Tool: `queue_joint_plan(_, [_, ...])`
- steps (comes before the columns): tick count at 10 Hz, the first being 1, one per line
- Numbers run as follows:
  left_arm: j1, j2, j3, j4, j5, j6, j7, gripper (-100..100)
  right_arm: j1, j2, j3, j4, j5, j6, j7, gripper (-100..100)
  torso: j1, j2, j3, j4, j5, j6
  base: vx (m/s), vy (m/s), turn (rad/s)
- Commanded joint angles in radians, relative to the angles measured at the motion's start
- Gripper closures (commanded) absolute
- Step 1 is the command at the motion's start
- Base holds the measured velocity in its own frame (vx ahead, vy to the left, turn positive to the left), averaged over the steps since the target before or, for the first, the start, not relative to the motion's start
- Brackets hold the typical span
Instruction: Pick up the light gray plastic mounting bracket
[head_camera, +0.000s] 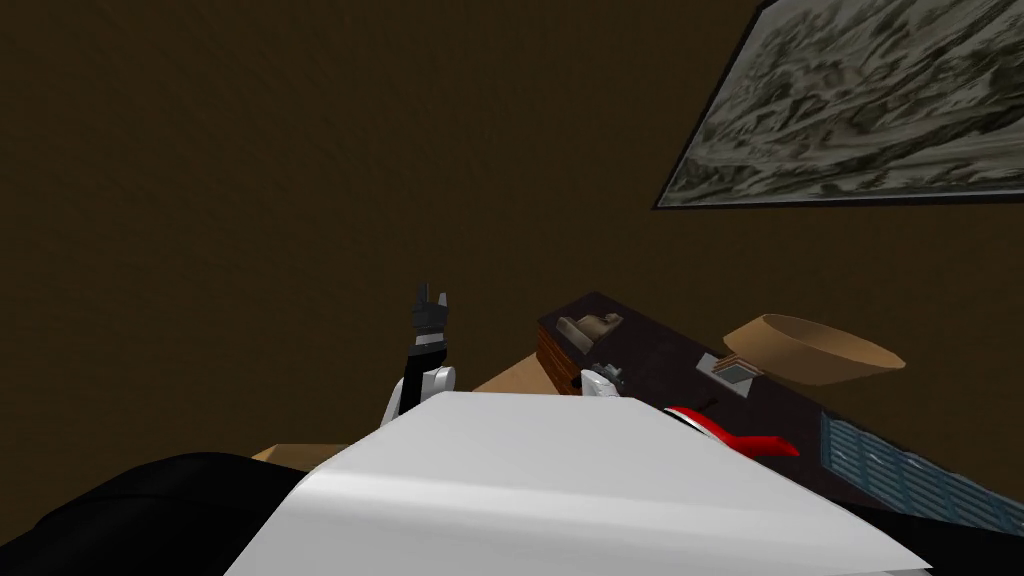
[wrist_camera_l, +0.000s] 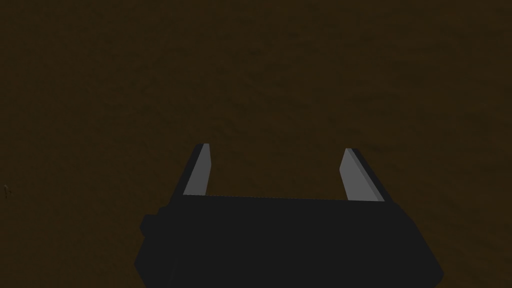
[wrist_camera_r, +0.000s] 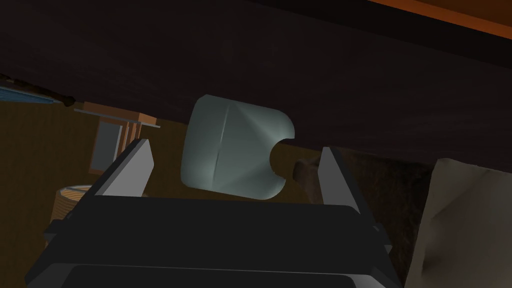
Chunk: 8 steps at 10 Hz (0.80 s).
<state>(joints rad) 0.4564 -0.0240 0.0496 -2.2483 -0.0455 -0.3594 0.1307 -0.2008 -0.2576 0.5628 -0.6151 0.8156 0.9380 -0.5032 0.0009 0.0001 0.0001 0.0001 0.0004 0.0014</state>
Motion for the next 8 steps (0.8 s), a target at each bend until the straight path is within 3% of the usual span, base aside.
queue_joint_plan(1, [0.000, 0.000, 0.000, 0.000, 0.000, 0.000, 0.000, 0, 0.001, -0.021, -0.016, 0.037, -0.010, -0.025, -0.028, -100, 0.000, 0.000, 0.000, 0.000, 0.000, 0.000, -0.017, 0.021, 0.319])
queue_joint_plan(3, [0.000, 0.000, 0.000, 0.000, 0.000, 0.000, 0.000, 0, 0.008, -0.064, -0.048, 0.096, -0.033, -0.070, -0.077, -100, 0.002, 0.002, 0.001, 0.000, 0.000, -0.001, -0.041, 0.056, 0.402])
queue_joint_plan(5, [0.000, 0.000, 0.000, 0.000, 0.000, 0.000, 0.000, 0, 0.008, -0.064, -0.048, 0.096, -0.033, -0.070, -0.077, -100, -0.001, 0.000, 0.000, 0.000, -0.001, -0.001, -0.031, 0.034, 0.041])
queue_joint_plan(8, [0.000, 0.000, 0.000, 0.000, 0.000, 0.000, 0.000, 0, 0.014, -0.107, -0.080, 0.156, -0.055, -0.116, -0.126, -100, -0.003, -0.002, -0.001, 0.000, -0.001, -0.001, -0.023, 0.030, 0.226])
